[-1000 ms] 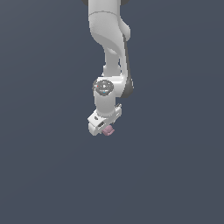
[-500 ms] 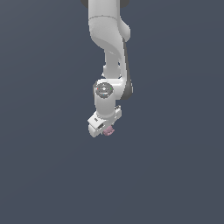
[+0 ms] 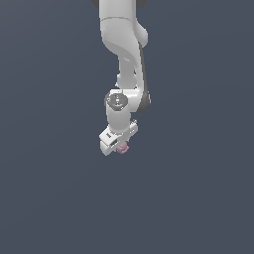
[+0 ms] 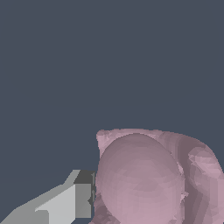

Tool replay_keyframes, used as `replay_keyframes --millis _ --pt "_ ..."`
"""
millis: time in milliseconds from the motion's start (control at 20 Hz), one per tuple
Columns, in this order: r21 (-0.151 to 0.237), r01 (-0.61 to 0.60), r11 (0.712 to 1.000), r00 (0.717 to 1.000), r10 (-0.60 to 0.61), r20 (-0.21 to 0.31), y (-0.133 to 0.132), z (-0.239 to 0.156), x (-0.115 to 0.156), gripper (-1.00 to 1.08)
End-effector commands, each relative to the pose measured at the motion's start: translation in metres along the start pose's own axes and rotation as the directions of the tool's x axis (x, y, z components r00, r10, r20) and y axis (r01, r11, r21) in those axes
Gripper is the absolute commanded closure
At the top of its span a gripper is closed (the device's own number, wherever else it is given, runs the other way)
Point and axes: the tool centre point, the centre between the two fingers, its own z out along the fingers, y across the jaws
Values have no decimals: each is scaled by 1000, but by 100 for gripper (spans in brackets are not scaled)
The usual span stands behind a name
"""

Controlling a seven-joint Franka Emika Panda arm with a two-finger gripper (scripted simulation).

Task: Pick up the object and move it to a goal position.

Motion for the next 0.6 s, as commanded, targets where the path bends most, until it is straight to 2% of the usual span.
replay_keyframes --millis 0,250,550 --pt "-1 -1 1000 1000 1 0 2 -4 -3 108" --pt "-1 -1 1000 1000 1 0 11 -23 -18 108" --pt "0 0 1000 1000 0 0 31 -65 -49 108"
